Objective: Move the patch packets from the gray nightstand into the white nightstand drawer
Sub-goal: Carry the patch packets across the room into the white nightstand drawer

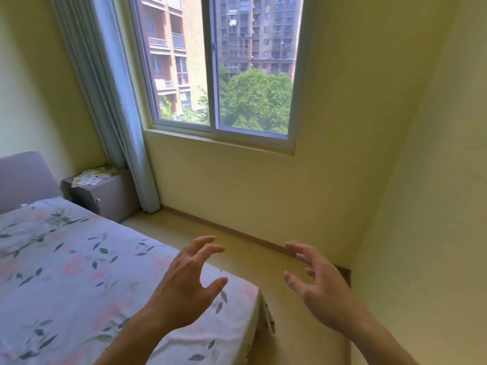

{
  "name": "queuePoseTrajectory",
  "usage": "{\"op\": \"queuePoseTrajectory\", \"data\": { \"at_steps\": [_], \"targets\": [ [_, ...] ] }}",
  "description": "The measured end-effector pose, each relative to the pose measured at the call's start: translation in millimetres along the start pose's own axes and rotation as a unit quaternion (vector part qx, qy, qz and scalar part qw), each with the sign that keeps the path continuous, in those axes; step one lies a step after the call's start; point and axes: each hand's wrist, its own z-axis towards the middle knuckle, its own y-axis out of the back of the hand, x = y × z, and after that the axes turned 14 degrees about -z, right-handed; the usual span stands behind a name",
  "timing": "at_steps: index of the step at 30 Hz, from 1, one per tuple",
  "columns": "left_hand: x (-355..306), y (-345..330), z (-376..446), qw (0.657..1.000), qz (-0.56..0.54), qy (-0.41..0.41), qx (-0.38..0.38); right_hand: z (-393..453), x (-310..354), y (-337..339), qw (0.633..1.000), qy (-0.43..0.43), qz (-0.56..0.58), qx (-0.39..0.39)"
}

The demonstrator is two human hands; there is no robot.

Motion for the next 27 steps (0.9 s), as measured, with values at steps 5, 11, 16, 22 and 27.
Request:
{"op": "queuePoseTrajectory", "data": {
  "at_steps": [5,11,16,22,27],
  "targets": [
    [6.9,-3.1,53.3,0.995,0.035,0.059,-0.068,110.0,-7.8,24.2,0.996,0.072,-0.006,0.056],
    [49.4,-7.6,113.4,0.982,0.056,0.13,-0.124,232.2,-26.8,18.2,0.986,0.143,-0.005,0.089],
    [101.1,-24.9,204.6,0.969,0.05,0.182,-0.158,341.6,-60.3,13.3,0.982,0.164,-0.014,0.095],
    [133.5,-76.3,362.1,0.977,0.005,0.151,-0.15,453.0,-113.8,26.9,0.984,0.143,-0.039,0.102],
    [133.0,-116.7,476.9,0.984,-0.035,0.114,-0.13,543.2,-147.4,32.7,0.987,0.127,-0.023,0.099]
  ]
}}
